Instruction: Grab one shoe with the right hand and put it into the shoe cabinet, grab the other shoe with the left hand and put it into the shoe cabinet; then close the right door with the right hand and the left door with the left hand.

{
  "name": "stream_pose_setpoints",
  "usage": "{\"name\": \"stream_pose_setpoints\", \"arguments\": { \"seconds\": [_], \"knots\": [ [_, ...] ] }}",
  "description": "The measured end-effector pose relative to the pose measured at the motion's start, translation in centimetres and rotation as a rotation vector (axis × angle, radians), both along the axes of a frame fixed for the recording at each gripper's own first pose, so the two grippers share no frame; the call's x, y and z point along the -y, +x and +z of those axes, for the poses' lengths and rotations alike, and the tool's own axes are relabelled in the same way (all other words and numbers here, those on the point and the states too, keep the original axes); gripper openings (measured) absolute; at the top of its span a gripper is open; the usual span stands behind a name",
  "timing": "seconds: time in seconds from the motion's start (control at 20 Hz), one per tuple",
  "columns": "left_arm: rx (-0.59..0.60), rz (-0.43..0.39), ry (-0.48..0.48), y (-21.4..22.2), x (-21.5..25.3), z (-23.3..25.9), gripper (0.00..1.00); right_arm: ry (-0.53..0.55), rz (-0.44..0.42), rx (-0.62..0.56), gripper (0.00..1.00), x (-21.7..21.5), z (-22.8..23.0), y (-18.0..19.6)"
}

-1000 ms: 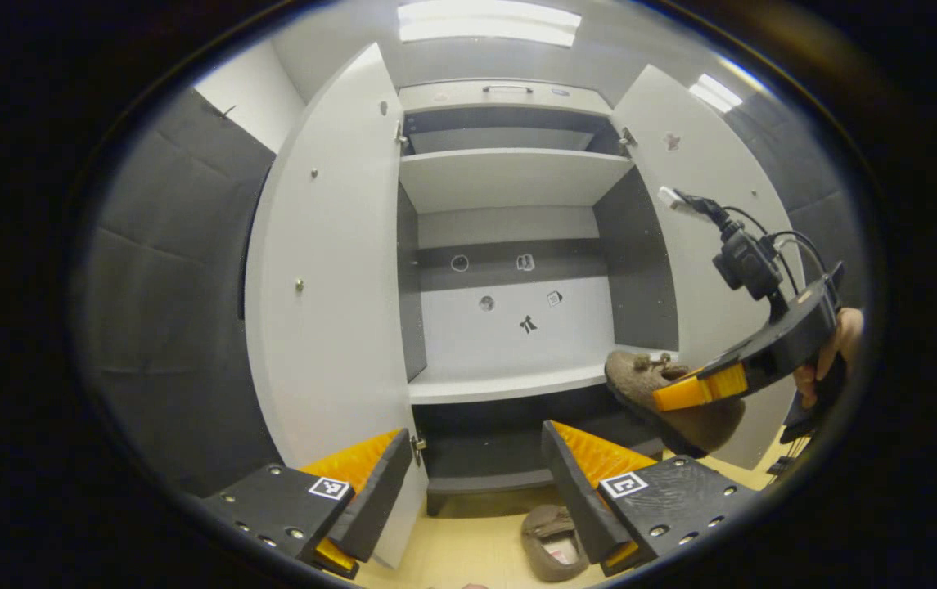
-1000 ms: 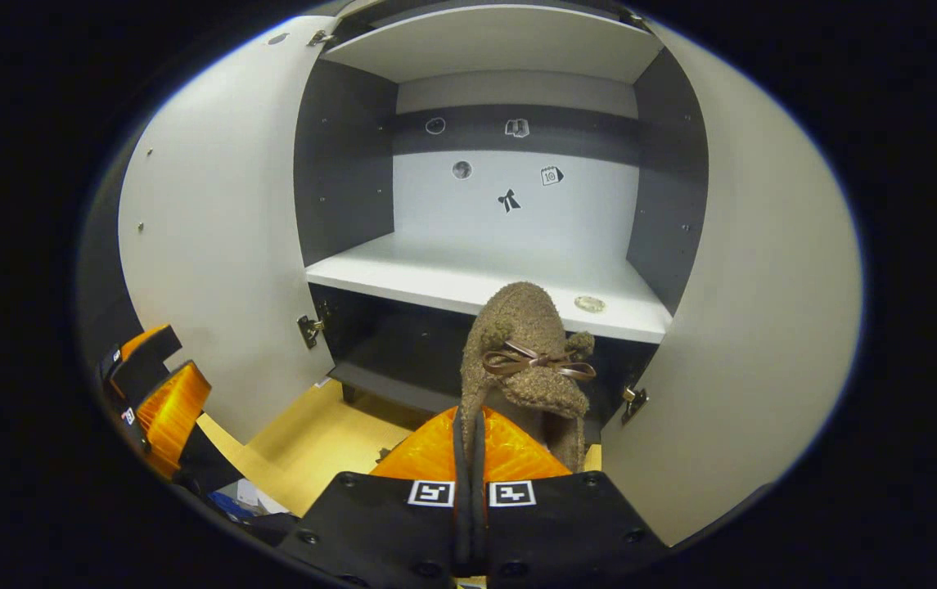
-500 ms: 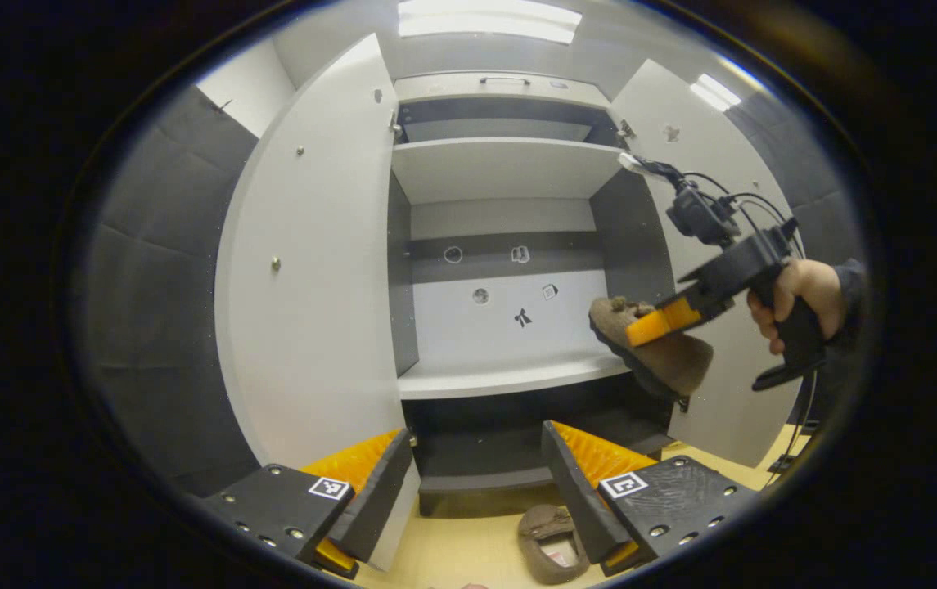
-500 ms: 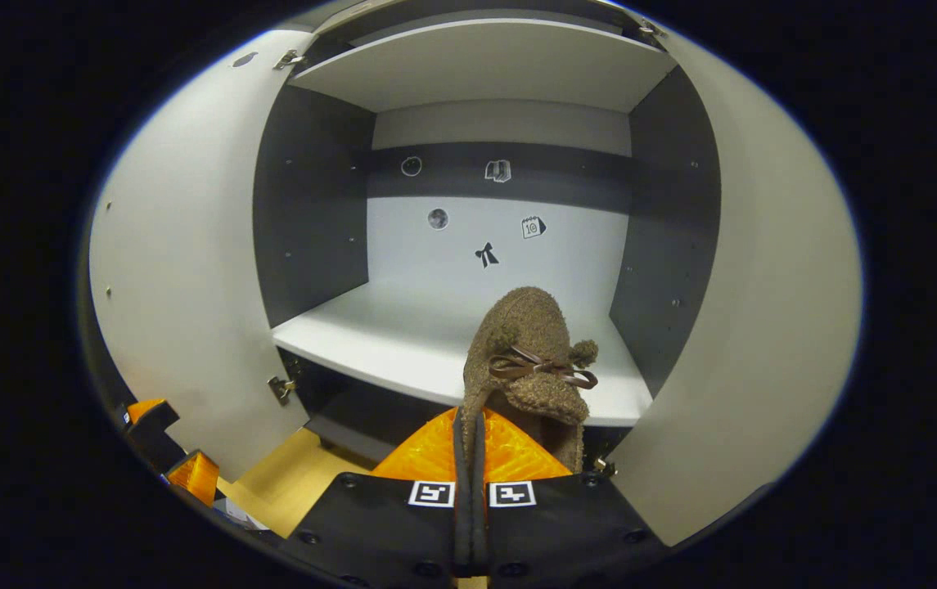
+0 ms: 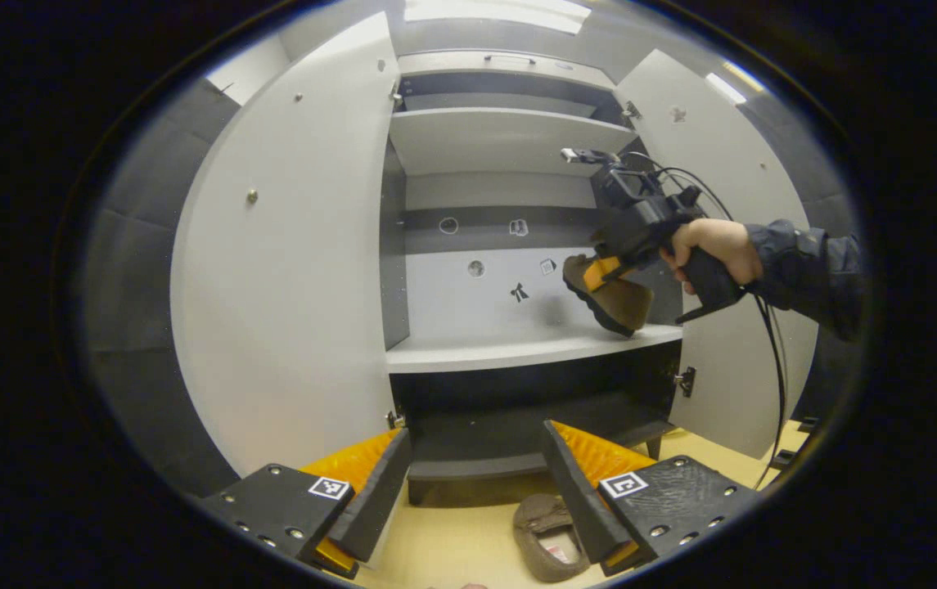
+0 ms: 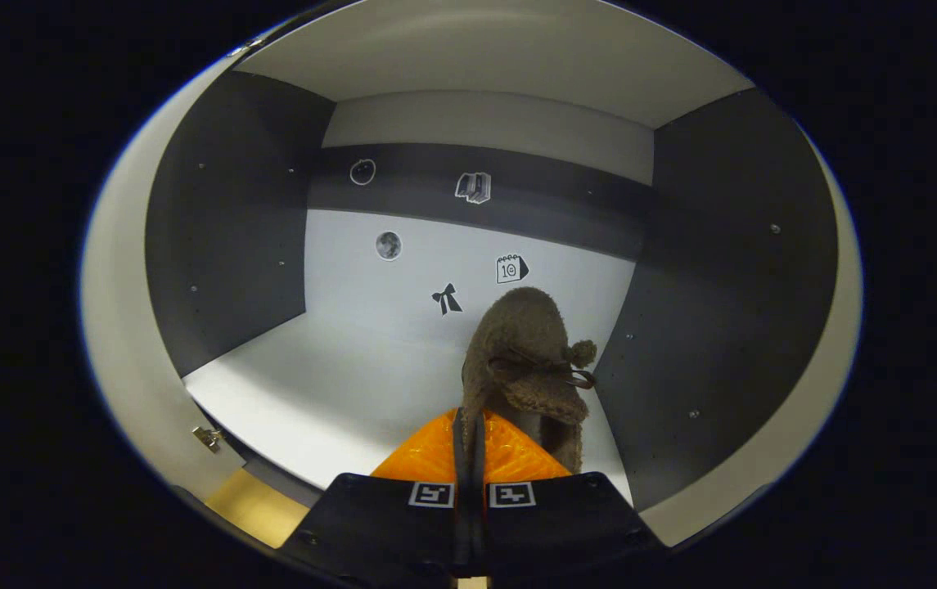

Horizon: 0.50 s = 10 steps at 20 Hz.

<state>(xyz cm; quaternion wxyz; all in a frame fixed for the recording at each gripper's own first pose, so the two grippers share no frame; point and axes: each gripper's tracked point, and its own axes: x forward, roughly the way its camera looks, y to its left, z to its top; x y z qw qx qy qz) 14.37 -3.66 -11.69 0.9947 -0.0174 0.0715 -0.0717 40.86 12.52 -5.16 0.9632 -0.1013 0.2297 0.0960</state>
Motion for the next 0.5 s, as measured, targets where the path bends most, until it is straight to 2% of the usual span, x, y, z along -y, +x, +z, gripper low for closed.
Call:
{"name": "stream_pose_setpoints", "arguments": {
  "seconds": [0.35, 0.45, 0.5],
  "knots": [
    [-0.028, 0.0, -0.009, 0.9, -0.2, -1.4, 1.0, 0.012, -0.006, -0.058, 0.02, -1.0, -2.1, 2.7],
    [-0.038, -0.002, -0.004, 1.1, -0.2, -1.8, 1.0, 0.002, -0.024, -0.027, 0.07, -0.7, -1.8, 3.4],
    [-0.04, 0.0, 0.005, 1.2, -0.3, -2.0, 1.0, 0.005, -0.02, -0.005, 0.14, -0.8, -1.4, 3.7]
  ]
}}
